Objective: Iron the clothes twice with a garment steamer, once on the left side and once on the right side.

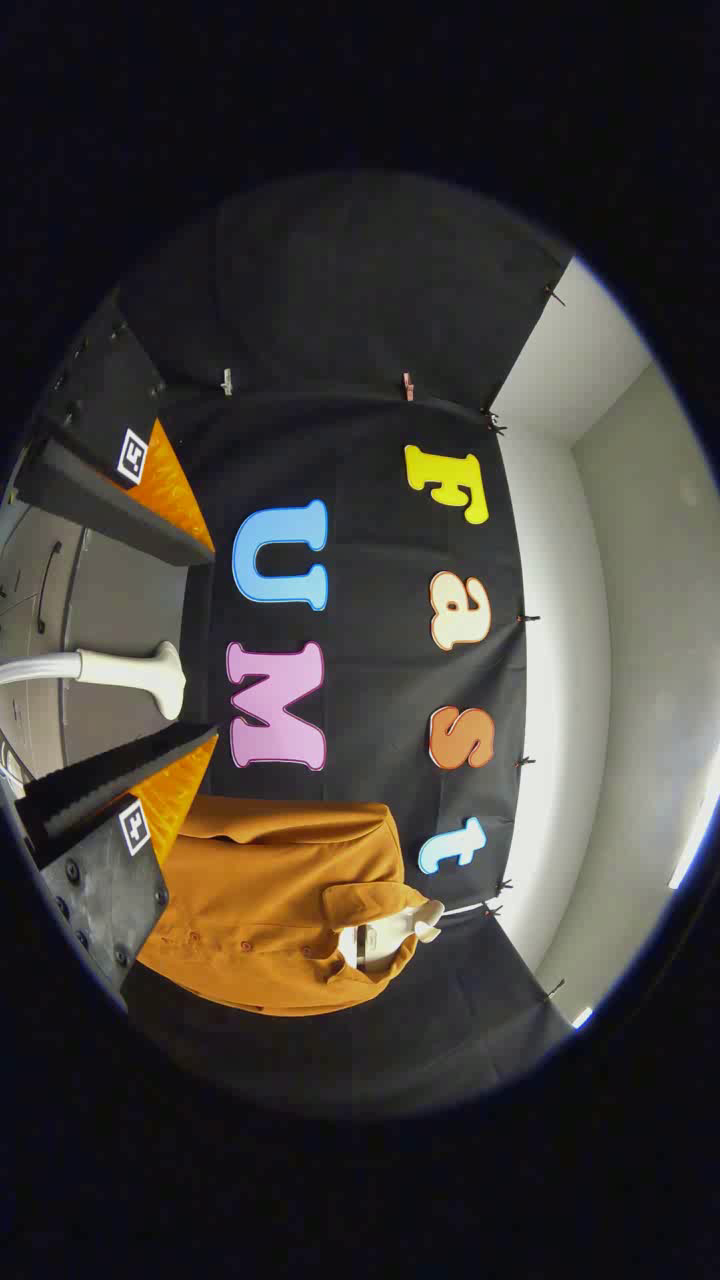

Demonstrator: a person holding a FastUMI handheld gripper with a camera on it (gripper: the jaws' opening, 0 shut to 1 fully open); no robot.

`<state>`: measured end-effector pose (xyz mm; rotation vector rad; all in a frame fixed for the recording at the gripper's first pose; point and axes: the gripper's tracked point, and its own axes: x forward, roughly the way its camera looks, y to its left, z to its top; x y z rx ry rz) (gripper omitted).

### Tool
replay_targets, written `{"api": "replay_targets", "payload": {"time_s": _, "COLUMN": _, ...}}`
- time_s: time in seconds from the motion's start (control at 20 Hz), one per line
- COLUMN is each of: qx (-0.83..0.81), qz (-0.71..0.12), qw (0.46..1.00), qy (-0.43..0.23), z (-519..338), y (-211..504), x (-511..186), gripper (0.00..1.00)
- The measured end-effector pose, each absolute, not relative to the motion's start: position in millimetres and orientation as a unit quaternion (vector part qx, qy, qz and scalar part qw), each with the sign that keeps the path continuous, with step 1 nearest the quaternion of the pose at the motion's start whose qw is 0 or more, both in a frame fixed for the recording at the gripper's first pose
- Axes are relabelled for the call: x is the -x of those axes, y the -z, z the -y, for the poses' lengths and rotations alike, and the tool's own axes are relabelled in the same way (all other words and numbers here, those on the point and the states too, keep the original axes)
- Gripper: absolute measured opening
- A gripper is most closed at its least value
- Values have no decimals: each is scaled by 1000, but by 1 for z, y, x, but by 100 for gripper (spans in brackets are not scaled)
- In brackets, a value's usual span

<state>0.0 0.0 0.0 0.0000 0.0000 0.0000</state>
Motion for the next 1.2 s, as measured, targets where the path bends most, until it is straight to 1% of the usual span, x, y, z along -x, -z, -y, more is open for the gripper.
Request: {"api": "replay_targets", "payload": {"time_s": 1.2, "qx": 13, "qz": 5, "qw": 1000, "qy": 23, "z": -1, "y": -1, "x": 1, "gripper": 98}}
